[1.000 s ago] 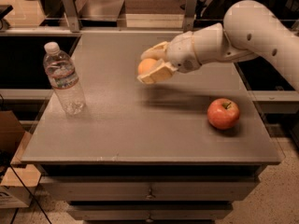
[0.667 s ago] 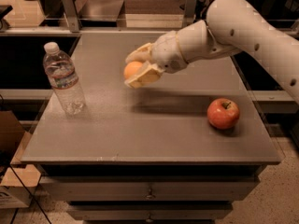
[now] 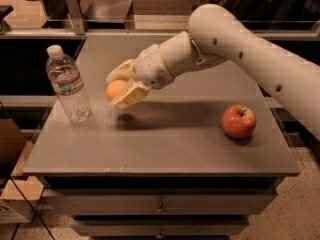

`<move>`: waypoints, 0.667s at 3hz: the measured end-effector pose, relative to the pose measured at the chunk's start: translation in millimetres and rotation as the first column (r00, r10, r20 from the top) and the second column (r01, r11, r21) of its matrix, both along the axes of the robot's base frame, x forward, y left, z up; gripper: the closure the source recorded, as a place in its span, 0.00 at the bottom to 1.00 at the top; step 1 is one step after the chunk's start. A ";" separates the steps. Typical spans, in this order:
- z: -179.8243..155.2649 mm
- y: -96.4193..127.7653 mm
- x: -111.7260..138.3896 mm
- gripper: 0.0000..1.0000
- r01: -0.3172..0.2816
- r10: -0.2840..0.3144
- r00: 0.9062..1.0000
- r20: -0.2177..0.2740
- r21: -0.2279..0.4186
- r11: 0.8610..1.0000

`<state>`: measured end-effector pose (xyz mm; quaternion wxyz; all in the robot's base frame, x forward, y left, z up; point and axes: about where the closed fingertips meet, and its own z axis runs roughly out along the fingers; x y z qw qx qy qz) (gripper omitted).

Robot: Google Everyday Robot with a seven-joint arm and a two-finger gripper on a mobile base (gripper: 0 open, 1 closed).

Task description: Move orange near water bottle

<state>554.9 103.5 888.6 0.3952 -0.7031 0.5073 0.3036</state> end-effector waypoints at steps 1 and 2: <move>-19.1 17.8 -8.6 0.57 -0.034 0.034 0.999 -0.035 0.009 0.999; -25.2 23.4 -12.5 0.36 -0.046 0.048 0.998 -0.042 0.036 0.998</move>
Offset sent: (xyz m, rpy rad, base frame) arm -0.0154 0.0246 -0.0309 0.0818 0.0456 0.0535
